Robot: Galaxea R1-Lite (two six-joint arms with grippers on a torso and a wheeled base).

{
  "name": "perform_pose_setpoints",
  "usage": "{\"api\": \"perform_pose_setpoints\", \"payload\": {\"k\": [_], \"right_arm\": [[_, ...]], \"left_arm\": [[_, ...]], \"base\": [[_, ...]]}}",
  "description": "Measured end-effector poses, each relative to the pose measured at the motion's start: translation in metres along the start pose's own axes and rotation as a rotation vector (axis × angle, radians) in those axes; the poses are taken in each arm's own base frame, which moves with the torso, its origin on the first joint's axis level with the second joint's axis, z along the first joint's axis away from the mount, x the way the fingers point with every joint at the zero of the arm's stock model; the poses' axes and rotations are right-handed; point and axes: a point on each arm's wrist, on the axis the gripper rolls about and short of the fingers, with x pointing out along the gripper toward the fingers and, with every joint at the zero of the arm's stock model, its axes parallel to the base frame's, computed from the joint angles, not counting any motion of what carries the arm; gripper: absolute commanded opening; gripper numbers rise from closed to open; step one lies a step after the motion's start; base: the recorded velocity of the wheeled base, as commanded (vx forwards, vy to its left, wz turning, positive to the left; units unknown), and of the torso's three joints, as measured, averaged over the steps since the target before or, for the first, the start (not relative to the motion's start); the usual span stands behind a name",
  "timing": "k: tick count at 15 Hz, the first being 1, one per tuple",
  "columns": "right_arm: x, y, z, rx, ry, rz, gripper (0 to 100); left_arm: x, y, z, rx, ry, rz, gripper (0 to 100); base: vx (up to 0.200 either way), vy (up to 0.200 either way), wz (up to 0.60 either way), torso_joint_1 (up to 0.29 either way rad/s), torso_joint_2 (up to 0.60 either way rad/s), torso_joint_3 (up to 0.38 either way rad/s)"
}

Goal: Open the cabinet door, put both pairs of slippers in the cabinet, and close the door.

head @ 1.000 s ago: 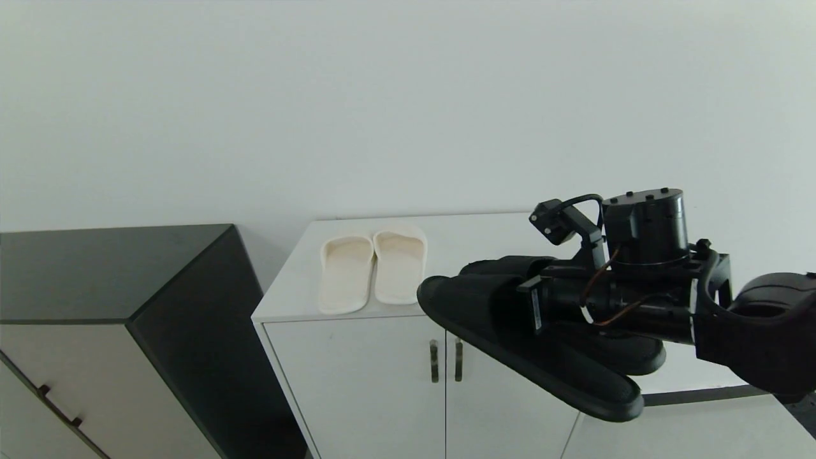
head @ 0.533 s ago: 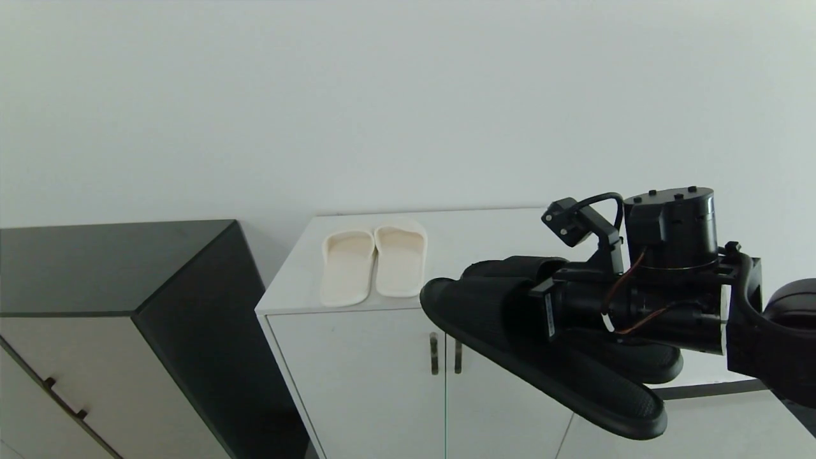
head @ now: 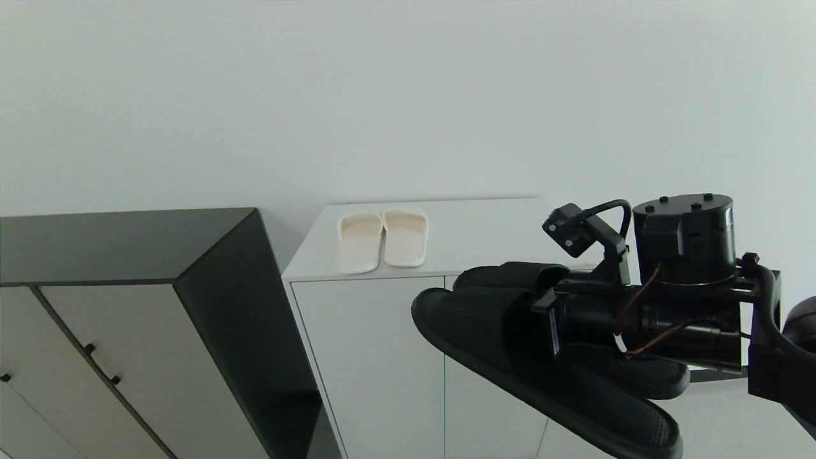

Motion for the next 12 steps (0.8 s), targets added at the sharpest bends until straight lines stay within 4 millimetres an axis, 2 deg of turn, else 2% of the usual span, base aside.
{"api": "perform_pose_setpoints", "payload": {"k": [2,7,12], "right_arm": [[-0.0016,0.0007,-0.0016,0.000,0.004,0.002,0],[-0.0014,0.0022,-0.0024,-0.002,0.006,0.007,0],[-0.0025,0.0031,-0.0060,-0.006,0.004,0.011,0]], "left_arm": [[0.0000,0.0000,0.0000,0.001,0.000,0.000,0],[0.0000,0.0000,-0.0001,0.004,0.001,0.001,0],[0.0000,0.0000,0.0000,0.001,0.000,-0.001,0]], "base": [[0.000,0.000,0.00,0.000,0.00,0.000],[0.000,-0.200,0.00,0.004,0.00,0.002],[0.000,0.000,0.00,0.000,0.00,0.000]]}}
